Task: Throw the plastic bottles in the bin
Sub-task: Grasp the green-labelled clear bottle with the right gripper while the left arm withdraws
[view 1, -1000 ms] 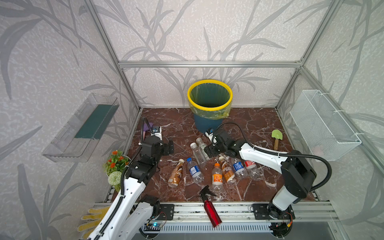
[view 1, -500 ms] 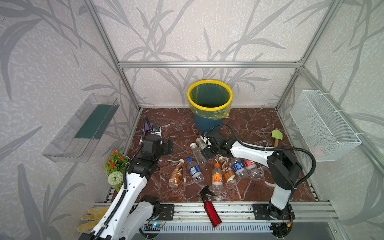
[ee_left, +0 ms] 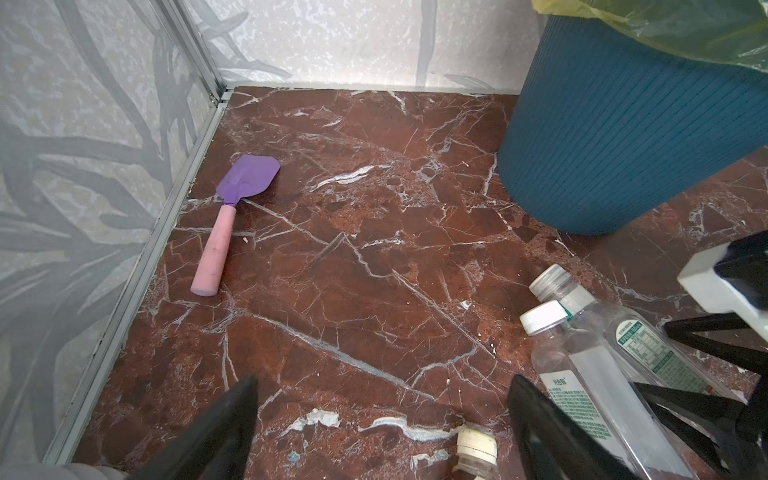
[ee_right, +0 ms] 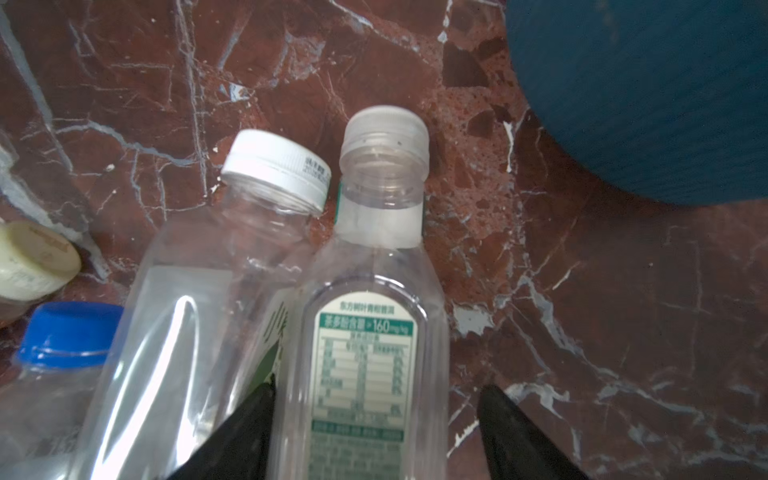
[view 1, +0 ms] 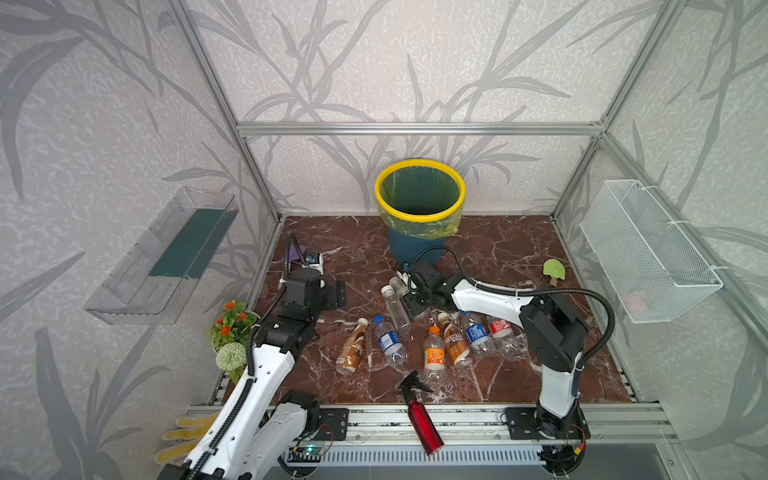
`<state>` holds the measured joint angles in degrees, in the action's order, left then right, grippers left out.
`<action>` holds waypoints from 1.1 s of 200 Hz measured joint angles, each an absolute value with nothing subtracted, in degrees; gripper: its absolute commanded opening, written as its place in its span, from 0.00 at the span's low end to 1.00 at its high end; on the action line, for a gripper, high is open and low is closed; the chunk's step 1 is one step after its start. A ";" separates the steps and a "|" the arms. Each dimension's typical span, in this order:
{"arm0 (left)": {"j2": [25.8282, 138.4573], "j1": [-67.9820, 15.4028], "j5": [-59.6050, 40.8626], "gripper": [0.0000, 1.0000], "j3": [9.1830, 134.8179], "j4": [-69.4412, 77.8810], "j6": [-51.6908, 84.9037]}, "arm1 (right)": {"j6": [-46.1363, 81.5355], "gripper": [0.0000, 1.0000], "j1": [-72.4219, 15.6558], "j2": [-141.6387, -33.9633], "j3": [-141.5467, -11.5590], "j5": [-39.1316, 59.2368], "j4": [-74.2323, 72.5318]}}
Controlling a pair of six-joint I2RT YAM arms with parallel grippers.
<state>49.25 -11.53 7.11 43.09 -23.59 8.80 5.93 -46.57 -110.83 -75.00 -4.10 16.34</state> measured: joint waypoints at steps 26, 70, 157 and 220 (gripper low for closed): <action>49.34 -11.49 6.92 0.92 43.09 -23.62 8.84 | 5.85 0.70 -46.57 -112.25 -75.70 -4.47 16.93; 49.91 -11.44 6.35 0.92 43.13 -23.62 9.06 | 5.78 0.56 -46.57 -112.38 -75.70 -5.34 17.93; 51.88 -11.22 4.23 0.90 43.16 -23.62 9.67 | 6.22 0.50 -46.52 -108.97 -72.88 -9.02 17.98; 55.20 -11.22 -1.45 0.83 45.01 -23.55 12.47 | 8.08 0.50 -45.98 -89.08 -56.82 -13.45 8.38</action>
<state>55.20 -11.22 -1.45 45.01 -23.55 12.47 8.08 -45.98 -89.08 -56.82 -13.45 8.38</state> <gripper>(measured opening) 0.847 0.536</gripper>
